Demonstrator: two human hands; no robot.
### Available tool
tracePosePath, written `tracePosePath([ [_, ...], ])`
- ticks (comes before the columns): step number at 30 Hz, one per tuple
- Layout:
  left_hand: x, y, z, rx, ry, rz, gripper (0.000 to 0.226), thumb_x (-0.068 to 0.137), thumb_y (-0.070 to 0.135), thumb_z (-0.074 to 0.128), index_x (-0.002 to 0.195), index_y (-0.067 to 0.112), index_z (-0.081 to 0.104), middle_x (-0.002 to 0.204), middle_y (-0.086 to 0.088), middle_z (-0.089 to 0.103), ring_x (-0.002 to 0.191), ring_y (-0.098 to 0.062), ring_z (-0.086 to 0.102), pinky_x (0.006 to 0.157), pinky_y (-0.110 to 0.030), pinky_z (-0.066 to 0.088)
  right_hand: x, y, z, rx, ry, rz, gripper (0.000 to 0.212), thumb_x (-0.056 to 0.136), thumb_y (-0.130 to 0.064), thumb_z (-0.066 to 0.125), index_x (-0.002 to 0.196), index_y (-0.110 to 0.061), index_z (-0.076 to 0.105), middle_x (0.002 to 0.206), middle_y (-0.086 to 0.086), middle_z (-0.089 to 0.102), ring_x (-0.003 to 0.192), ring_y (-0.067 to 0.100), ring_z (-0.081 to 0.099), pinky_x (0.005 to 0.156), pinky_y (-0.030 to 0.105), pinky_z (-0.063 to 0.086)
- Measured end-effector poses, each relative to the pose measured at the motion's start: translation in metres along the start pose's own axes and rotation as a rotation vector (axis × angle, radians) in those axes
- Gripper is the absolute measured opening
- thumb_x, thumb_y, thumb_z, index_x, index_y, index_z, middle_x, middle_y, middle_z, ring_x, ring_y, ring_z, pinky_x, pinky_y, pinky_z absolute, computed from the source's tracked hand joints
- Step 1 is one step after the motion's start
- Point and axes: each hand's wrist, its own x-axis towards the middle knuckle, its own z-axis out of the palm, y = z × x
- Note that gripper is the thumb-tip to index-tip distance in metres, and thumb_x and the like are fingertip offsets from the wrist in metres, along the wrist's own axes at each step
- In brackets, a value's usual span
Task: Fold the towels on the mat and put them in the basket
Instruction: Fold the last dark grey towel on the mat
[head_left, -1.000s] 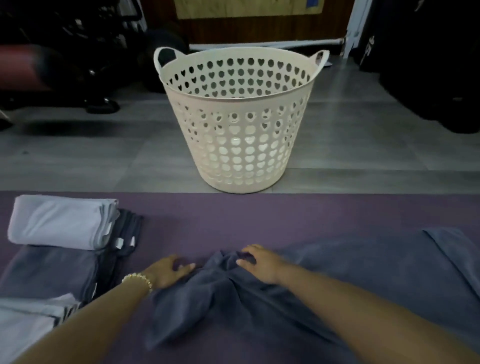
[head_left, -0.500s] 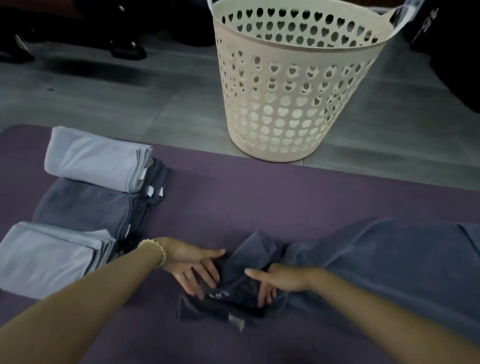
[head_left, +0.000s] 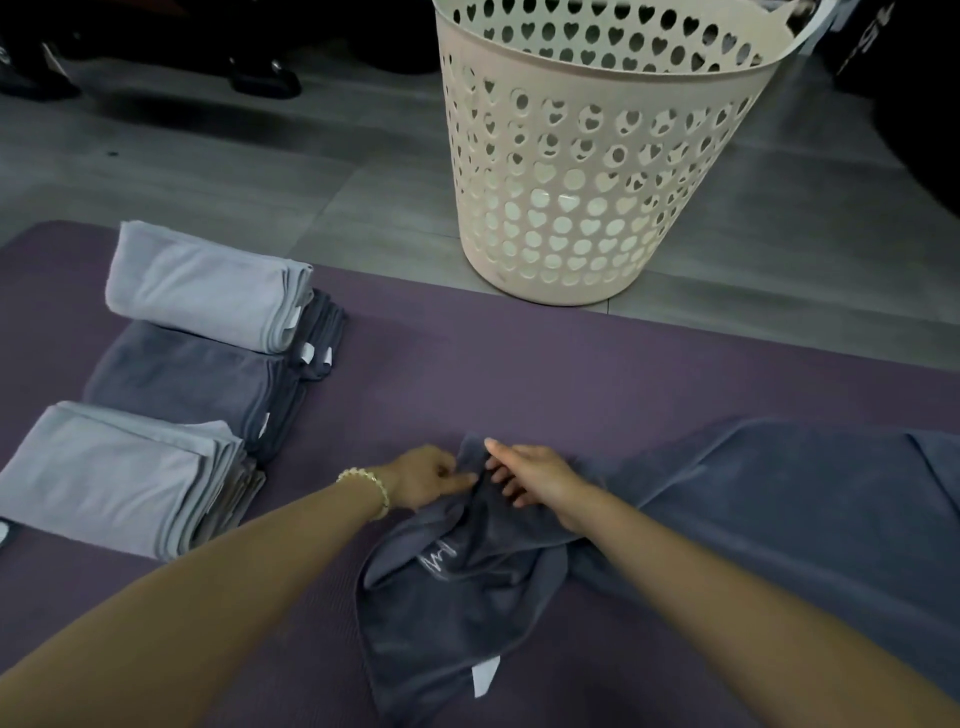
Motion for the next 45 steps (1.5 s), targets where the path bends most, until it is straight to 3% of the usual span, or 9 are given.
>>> tracePosePath([
  [4, -0.01, 0.026, -0.022, -0.509, 0.102, -0.002, 0.027, 0.095, 0.038, 0.05, 0.079, 0.016, 0.053, 0.073, 0.002, 0.056, 0.06, -0.004, 0.051, 0.05, -0.011, 0.043, -0.015, -0.017, 0.001, 0.142, -0.178, -0.038, 0.049, 0.088, -0.056, 0.052, 0.106, -0.012, 0.063, 0.096, 0.007, 0.068, 0.076, 0.017, 0.068, 0.063, 0.023, 0.056],
  [9, -0.02, 0.058, -0.045, -1.195, -0.166, -0.105, 0.047, 0.1, 0.045, 0.03, 0.114, 0.004, 0.048, 0.106, -0.009, 0.058, 0.091, -0.024, 0.065, 0.078, -0.037, 0.055, -0.024, -0.027, -0.004, 0.122, -0.181, -0.128, 0.04, 0.086, -0.051, 0.06, 0.115, -0.023, 0.065, 0.112, -0.004, 0.07, 0.11, 0.01, 0.062, 0.095, 0.033, 0.051],
  [13, -0.014, 0.073, -0.05, -0.866, -0.003, -0.05, 0.048, 0.101, 0.046, 0.028, 0.129, 0.013, 0.046, 0.123, -0.005, 0.056, 0.073, -0.016, 0.064, 0.063, -0.025, 0.055, -0.03, -0.033, -0.025, 0.268, -0.106, -0.137, 0.033, 0.095, -0.035, 0.053, 0.116, -0.011, 0.063, 0.111, 0.005, 0.07, 0.101, 0.015, 0.066, 0.084, 0.025, 0.055],
  [18, 0.002, 0.105, -0.029, -0.4, -0.019, 0.086, 0.073, 0.088, 0.068, 0.03, 0.146, 0.023, 0.032, 0.144, 0.009, 0.037, 0.13, -0.01, 0.039, 0.108, -0.025, 0.029, -0.048, -0.039, -0.068, 0.395, -0.111, -0.175, 0.029, 0.099, -0.028, 0.047, 0.116, -0.012, 0.063, 0.112, 0.009, 0.069, 0.104, 0.02, 0.066, 0.091, 0.028, 0.053],
  [22, 0.013, 0.146, -0.014, -0.497, -0.219, 0.165, 0.083, 0.076, 0.076, 0.043, 0.135, 0.019, 0.051, 0.135, 0.011, 0.051, 0.125, -0.008, 0.047, 0.111, -0.027, 0.029, -0.076, -0.03, -0.114, 0.462, -0.003, -0.162, 0.031, 0.098, -0.03, 0.047, 0.118, -0.011, 0.063, 0.113, 0.009, 0.07, 0.101, 0.016, 0.067, 0.082, 0.021, 0.055],
  [26, 0.025, 0.208, 0.0, -0.577, -0.237, 0.193, 0.065, 0.081, 0.06, 0.055, 0.111, 0.004, 0.067, 0.107, -0.011, 0.071, 0.1, -0.023, 0.068, 0.089, -0.032, 0.054, -0.119, 0.007, -0.167, 0.443, 0.052, -0.116, 0.048, 0.078, -0.042, 0.067, 0.113, -0.009, 0.066, 0.108, 0.009, 0.072, 0.1, 0.019, 0.068, 0.086, 0.029, 0.054],
  [33, 0.058, 0.336, 0.029, -0.482, -0.051, 0.302, 0.037, 0.085, 0.05, 0.062, 0.083, 0.013, 0.065, 0.087, -0.006, 0.069, 0.075, -0.015, 0.065, 0.064, -0.018, 0.052, -0.194, 0.068, -0.252, 0.11, -0.123, 0.073, 0.055, 0.048, -0.045, 0.084, 0.094, -0.017, 0.074, 0.106, -0.003, 0.073, 0.105, 0.01, 0.065, 0.098, 0.025, 0.047],
  [39, 0.104, 0.415, 0.074, -0.426, 0.132, 0.33, 0.039, 0.086, 0.05, 0.061, 0.087, 0.011, 0.061, 0.089, -0.008, 0.062, 0.082, -0.018, 0.058, 0.076, -0.029, 0.051, -0.233, 0.129, -0.332, 0.346, 0.004, -0.045, 0.044, 0.087, -0.029, 0.064, 0.126, -0.009, 0.058, 0.124, 0.006, 0.065, 0.118, 0.018, 0.059, 0.105, 0.033, 0.043],
  [45, 0.146, 0.477, 0.158, -0.325, 0.163, 0.4, 0.022, 0.09, 0.031, 0.062, 0.09, 0.01, 0.063, 0.09, -0.006, 0.057, 0.085, -0.013, 0.053, 0.051, -0.008, 0.04, -0.245, 0.225, -0.364, 0.604, 0.446, -0.163, 0.025, 0.094, -0.022, 0.056, 0.108, -0.003, 0.064, 0.1, 0.009, 0.071, 0.085, 0.014, 0.068, 0.07, 0.023, 0.054],
])
